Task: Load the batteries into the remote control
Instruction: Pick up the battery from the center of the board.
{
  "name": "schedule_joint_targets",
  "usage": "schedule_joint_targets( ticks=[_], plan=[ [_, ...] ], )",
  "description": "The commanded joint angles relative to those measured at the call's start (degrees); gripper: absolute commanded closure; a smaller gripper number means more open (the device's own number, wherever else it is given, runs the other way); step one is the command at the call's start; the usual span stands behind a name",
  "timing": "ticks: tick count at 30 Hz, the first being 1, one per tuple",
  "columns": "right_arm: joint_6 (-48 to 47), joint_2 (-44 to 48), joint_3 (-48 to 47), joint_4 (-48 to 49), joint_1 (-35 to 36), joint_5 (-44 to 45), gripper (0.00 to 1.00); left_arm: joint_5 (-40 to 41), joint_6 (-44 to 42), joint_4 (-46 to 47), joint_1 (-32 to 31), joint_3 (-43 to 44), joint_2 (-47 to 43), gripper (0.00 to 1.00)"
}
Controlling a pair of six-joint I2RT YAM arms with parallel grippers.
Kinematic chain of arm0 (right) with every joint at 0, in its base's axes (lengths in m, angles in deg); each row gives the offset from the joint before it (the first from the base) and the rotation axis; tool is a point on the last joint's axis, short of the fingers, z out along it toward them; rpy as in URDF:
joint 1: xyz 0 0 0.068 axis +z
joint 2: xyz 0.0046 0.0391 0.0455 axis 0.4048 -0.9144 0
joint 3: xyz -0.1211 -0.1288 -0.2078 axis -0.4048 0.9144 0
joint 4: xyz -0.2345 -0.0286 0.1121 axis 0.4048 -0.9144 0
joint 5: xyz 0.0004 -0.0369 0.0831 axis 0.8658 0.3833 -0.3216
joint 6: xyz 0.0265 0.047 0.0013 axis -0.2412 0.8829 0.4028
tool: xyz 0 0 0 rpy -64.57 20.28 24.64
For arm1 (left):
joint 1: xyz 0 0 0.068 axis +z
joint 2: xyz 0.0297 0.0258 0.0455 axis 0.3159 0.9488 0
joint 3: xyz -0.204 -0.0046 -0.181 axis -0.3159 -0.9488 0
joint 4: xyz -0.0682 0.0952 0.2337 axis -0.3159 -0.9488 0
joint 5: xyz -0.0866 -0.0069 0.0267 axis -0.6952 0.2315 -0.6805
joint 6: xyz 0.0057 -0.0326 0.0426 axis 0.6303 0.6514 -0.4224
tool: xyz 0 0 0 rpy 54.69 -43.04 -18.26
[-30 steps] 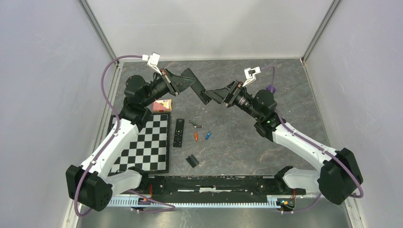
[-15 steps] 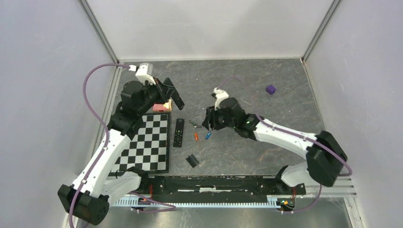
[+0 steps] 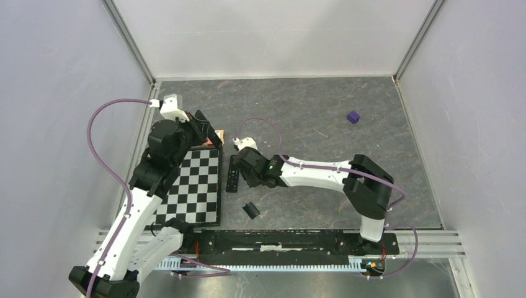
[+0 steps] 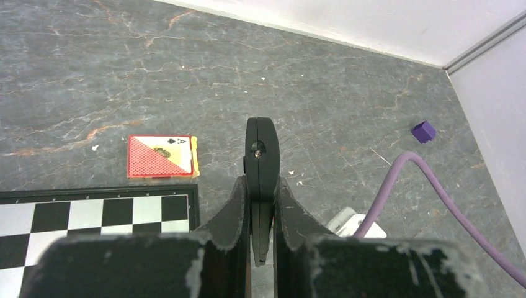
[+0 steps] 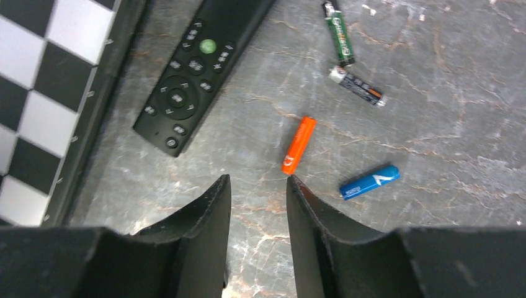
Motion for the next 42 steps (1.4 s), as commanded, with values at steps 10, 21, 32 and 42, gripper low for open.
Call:
schedule_joint_targets(
  ticks=[10, 21, 32, 42],
  plan=[
    [2.7, -6.3, -6.0, -3.8, 0.1, 7.3, 0.60, 2.3, -2.8, -0.4, 0.2, -0.9, -2.0, 0.98],
    [4.4, -9.2, -6.5, -4.7, -2.5, 5.1, 0.69, 2.3, -3.0, -0.5, 0.2, -0.7, -2.0, 0.98],
    [4.1, -11.0, -5.1, -2.5, -4.3, 0.7, 0.74, 0.5, -3.8, -0.6, 0.2, -1.0, -1.3, 0.98],
    [4.4, -12.0, -4.7, -4.1, -4.3, 1.1, 0.84, 0.1, -4.5, -1.2, 0.2, -0.8, -1.6, 0.98]
  ],
)
